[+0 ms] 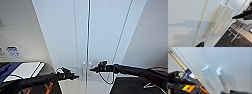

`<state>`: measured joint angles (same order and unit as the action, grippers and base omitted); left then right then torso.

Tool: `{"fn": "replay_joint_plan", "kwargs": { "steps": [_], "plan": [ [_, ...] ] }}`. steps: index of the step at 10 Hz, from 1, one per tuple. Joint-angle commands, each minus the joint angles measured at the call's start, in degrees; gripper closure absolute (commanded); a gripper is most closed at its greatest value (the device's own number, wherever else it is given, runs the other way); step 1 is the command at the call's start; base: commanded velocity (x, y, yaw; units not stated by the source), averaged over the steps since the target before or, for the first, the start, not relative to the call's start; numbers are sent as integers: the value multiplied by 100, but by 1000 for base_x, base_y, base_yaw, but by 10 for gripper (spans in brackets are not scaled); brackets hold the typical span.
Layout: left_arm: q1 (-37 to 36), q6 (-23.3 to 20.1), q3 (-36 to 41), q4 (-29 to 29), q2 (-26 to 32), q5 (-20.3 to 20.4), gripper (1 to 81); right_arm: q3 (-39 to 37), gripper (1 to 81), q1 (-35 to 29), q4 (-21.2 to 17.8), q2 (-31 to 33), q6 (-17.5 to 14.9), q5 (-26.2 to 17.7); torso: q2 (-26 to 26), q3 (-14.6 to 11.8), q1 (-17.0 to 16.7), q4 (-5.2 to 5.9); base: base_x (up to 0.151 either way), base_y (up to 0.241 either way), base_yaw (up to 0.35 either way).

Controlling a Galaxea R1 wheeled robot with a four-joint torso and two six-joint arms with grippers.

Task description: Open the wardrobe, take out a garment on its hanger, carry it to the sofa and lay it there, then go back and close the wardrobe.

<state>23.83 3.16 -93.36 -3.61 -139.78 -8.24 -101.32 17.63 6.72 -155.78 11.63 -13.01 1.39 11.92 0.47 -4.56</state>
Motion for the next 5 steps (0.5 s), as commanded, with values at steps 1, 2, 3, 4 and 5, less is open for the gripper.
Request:
{"fn": "replay_joint_plan", "kwargs": {
  "steps": [1, 2, 3, 4, 5],
  "plan": [
    [-902, -8, -139, 18, -104, -81, 10, -405, 10, -948, 75, -333, 6, 35, 0, 0, 0, 0, 0, 0, 0],
    [-894, -8, -218, 9, -147, -81, 10, -580, 10, -958, 93, -447, 6, 26, -2, 2, 0, 0, 0, 0, 0],
    [-902, -8, -280, 0, -165, -81, 10, -722, 10, -984, 93, -535, 6, 18, -2, 2, 2, 0, 0, 0, 0],
    [-902, -8, -377, -8, -209, -81, 10, -810, 10, -984, 93, -606, 6, 18, -2, 2, 2, 0, 0, 0, 0],
    [-902, -8, -559, 9, -322, -81, 10, -906, 10, -975, 93, -684, 6, 18, -5, 2, 2, 0, 0, 0, 0]
  ]
}}
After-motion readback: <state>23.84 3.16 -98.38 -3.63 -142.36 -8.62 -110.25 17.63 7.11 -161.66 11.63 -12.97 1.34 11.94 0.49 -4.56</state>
